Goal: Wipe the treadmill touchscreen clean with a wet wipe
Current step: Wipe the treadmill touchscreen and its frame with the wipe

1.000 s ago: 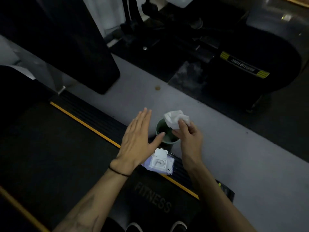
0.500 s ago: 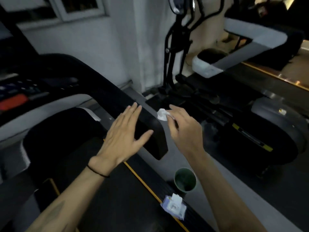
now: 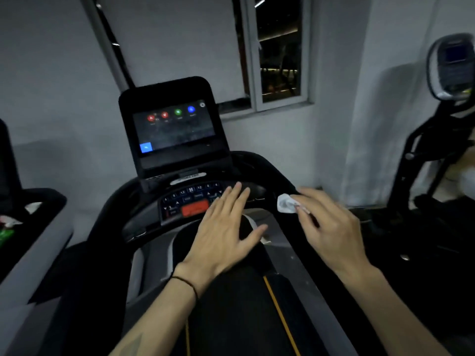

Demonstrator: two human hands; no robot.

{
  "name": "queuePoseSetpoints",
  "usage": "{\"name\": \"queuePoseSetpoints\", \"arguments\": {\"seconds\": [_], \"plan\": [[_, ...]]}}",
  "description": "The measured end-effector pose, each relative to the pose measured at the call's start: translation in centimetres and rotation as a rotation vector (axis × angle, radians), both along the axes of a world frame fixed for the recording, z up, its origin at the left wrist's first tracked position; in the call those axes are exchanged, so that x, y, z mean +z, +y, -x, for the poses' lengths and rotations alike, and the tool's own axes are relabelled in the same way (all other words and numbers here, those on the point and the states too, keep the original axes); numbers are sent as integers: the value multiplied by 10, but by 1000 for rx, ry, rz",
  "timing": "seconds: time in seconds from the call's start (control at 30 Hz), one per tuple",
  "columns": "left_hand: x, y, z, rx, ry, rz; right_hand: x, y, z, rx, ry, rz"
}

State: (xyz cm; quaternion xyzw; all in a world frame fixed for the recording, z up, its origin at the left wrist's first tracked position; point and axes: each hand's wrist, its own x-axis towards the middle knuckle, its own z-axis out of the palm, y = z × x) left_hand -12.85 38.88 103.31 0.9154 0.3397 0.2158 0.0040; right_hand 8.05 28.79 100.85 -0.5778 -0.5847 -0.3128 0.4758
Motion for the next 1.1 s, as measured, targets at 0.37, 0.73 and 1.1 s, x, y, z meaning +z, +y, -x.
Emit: {"name": "queuePoseSetpoints", "arguments": {"seconds": [0.37,0.73,1.1], "plan": [[19,149,31,314,-7,16,22,246,26,361,31,19],[19,332,89,408,-69,-14,23,441,89,491,-20,65],[22,506,95,283,-280,67,25,593,106,452,175,201]]}}
